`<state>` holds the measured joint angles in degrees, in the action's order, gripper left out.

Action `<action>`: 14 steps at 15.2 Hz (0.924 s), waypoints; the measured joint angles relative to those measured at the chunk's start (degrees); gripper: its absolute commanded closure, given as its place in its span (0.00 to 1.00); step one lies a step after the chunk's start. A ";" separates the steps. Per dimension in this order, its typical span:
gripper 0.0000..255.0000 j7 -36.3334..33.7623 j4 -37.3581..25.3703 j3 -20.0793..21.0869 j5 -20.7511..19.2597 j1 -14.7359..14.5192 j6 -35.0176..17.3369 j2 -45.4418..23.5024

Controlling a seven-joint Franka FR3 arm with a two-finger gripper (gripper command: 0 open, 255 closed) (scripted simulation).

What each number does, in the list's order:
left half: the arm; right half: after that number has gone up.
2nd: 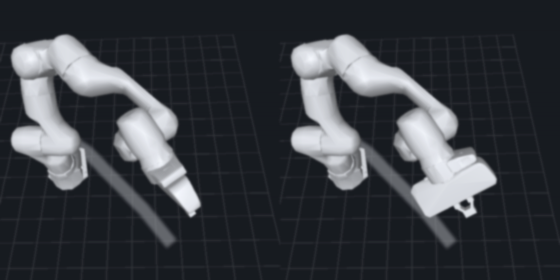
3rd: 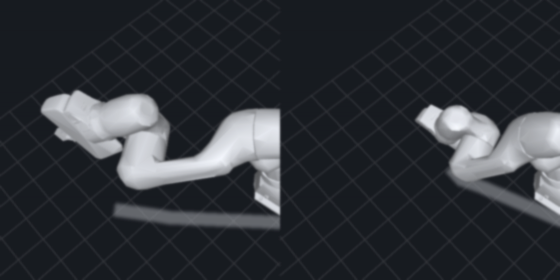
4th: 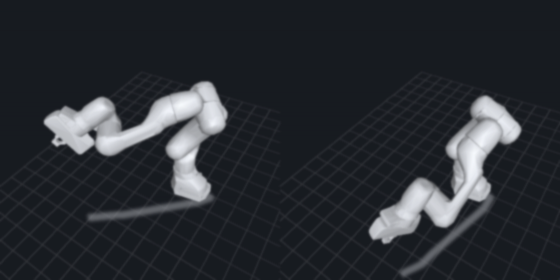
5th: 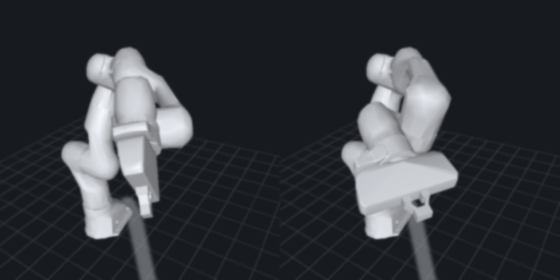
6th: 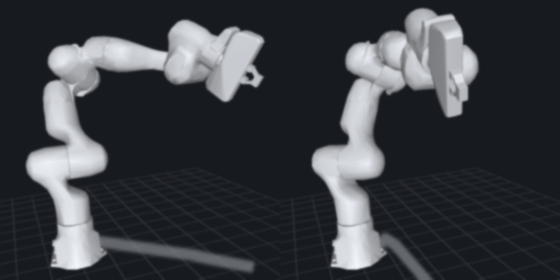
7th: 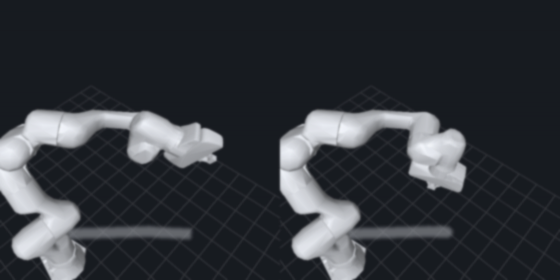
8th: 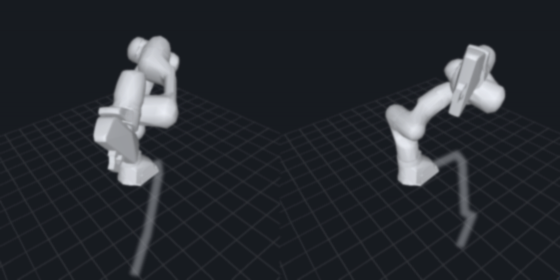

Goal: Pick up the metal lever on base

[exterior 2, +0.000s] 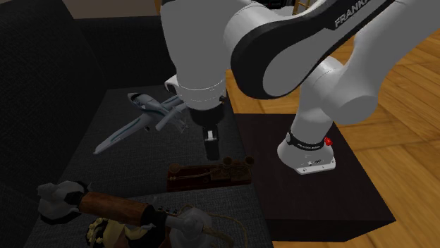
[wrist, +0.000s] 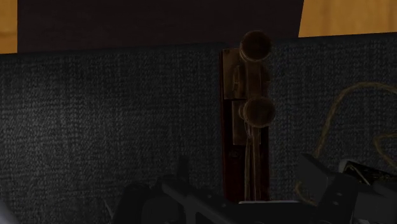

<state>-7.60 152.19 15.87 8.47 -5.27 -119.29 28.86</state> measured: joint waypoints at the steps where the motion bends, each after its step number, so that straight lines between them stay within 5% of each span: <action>1: 0.00 -0.82 -0.11 0.77 0.34 -0.15 -1.90 -2.06; 11: 0.00 -3.51 2.37 3.67 0.85 -0.37 -13.36 -11.12; 12: 1.00 -3.52 2.39 3.69 0.77 -0.30 -13.73 -11.44; 14: 1.00 -3.53 2.43 3.71 0.73 -0.27 -14.00 -11.66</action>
<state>-11.13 154.62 19.59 9.20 -5.54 -133.29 17.20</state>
